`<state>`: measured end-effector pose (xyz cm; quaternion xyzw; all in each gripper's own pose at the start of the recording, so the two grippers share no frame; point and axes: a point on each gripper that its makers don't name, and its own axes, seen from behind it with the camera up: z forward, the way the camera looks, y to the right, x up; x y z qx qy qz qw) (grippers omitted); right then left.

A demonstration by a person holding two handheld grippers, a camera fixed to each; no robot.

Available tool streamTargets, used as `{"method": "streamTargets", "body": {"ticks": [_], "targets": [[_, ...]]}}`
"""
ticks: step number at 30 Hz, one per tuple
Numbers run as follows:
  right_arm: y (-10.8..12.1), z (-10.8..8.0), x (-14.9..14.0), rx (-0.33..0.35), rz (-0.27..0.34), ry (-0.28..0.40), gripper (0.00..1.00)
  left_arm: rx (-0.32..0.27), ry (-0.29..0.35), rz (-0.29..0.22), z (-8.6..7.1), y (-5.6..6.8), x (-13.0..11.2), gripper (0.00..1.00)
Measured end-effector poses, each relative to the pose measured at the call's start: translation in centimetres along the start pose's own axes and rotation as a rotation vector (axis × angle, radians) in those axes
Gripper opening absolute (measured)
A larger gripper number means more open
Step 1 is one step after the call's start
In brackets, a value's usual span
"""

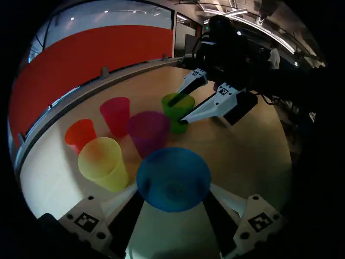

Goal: Pour water

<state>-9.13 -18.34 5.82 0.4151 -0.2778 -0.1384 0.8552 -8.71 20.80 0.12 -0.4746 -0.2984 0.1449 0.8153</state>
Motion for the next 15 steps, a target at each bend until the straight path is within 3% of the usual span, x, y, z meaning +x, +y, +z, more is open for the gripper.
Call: {"method": "streamTargets", "body": {"ticks": [8,15], "targets": [[0.2,-1.7,1.6,-0.017,0.003,0.032,0.89,0.019,0.037,-0.004,-1.1,-0.1,1.1,0.83],[0.1,-4.3,3.9,-0.035,0.003,0.077,0.89,0.046,0.102,-0.018,-3.0,-0.2,3.4,0.83]]}}
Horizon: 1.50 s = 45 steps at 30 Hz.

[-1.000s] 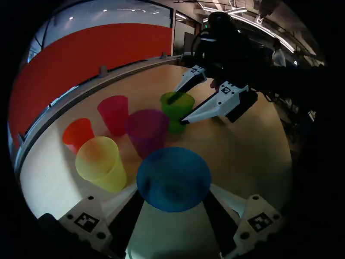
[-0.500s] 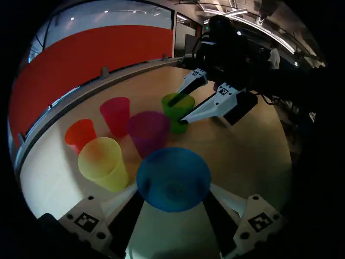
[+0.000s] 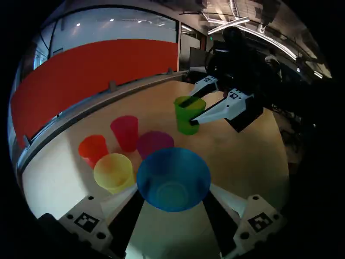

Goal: Pour water

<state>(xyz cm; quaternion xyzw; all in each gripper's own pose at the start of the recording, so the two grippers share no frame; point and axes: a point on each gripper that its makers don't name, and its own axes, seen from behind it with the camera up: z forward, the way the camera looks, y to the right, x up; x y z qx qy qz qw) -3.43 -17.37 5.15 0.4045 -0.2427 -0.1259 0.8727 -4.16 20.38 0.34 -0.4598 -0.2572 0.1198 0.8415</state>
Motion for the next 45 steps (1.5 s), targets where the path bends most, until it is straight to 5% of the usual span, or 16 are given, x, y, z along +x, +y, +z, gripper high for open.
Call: {"method": "streamTargets", "body": {"ticks": [23,45], "targets": [[-1.6,-7.0,7.4,-0.041,-0.012,0.161,0.89,0.093,0.183,-0.002,-5.6,-0.2,7.4,0.83],[-2.2,-9.3,11.9,-0.063,-0.015,0.314,0.89,0.150,0.365,-0.010,-9.0,-0.9,12.0,0.83]]}}
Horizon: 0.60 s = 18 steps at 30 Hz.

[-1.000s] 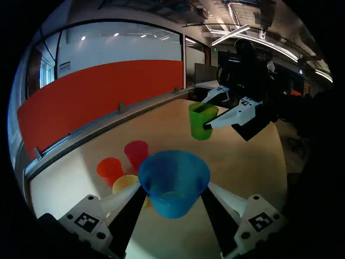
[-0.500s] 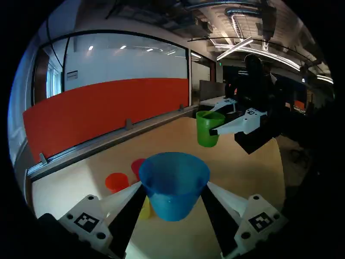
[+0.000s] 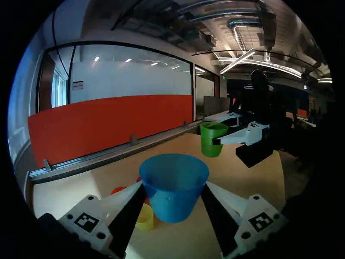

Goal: Pour water

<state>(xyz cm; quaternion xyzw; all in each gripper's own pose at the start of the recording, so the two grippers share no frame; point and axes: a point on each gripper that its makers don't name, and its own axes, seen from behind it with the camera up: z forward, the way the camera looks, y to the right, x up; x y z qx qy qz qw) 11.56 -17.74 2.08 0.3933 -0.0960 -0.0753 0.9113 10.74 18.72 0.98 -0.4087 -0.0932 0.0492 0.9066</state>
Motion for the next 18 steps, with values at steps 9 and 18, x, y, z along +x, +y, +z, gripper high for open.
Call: {"method": "streamTargets", "body": {"ticks": [9,18], "targets": [[-0.6,0.2,1.9,-0.004,-0.006,0.065,0.89,0.002,0.042,-0.008,-0.4,0.2,1.3,0.83],[-1.0,0.2,3.0,-0.006,-0.022,0.098,0.90,0.002,0.071,-0.007,-0.7,0.5,2.2,0.83]]}}
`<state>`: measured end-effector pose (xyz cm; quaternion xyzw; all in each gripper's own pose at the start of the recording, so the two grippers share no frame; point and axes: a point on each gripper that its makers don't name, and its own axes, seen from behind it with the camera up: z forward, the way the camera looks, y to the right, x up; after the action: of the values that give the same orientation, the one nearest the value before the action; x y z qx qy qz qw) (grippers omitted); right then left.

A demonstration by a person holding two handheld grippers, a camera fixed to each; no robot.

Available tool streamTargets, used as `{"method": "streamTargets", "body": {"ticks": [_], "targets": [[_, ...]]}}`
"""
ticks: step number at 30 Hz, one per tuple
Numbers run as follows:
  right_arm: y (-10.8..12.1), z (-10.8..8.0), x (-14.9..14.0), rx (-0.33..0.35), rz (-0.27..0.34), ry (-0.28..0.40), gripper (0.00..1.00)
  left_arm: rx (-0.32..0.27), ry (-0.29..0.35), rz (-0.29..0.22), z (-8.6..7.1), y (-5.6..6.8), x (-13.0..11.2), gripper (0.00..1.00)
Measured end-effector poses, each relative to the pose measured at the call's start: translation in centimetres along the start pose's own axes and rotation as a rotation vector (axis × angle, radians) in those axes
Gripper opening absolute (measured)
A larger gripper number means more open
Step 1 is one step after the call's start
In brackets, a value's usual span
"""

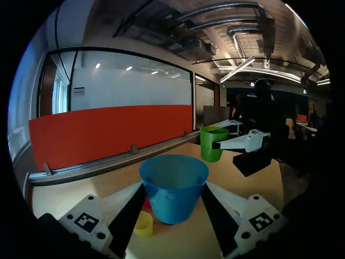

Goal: Pour water

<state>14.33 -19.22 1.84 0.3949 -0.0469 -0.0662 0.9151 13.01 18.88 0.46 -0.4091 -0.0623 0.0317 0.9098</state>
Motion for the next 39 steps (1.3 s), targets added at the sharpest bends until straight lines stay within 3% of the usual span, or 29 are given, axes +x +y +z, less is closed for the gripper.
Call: {"method": "streamTargets", "body": {"ticks": [20,32,39], "targets": [[-0.1,0.3,1.5,0.007,-0.020,0.025,0.89,-0.004,0.011,-0.001,0.2,0.1,0.0,0.83],[-0.1,0.6,3.3,0.019,-0.087,0.038,0.89,-0.007,0.017,0.007,0.4,0.5,-0.1,0.83],[0.0,1.1,4.4,0.028,-0.161,0.031,0.89,-0.016,0.022,0.003,0.6,0.9,-0.2,0.83]]}}
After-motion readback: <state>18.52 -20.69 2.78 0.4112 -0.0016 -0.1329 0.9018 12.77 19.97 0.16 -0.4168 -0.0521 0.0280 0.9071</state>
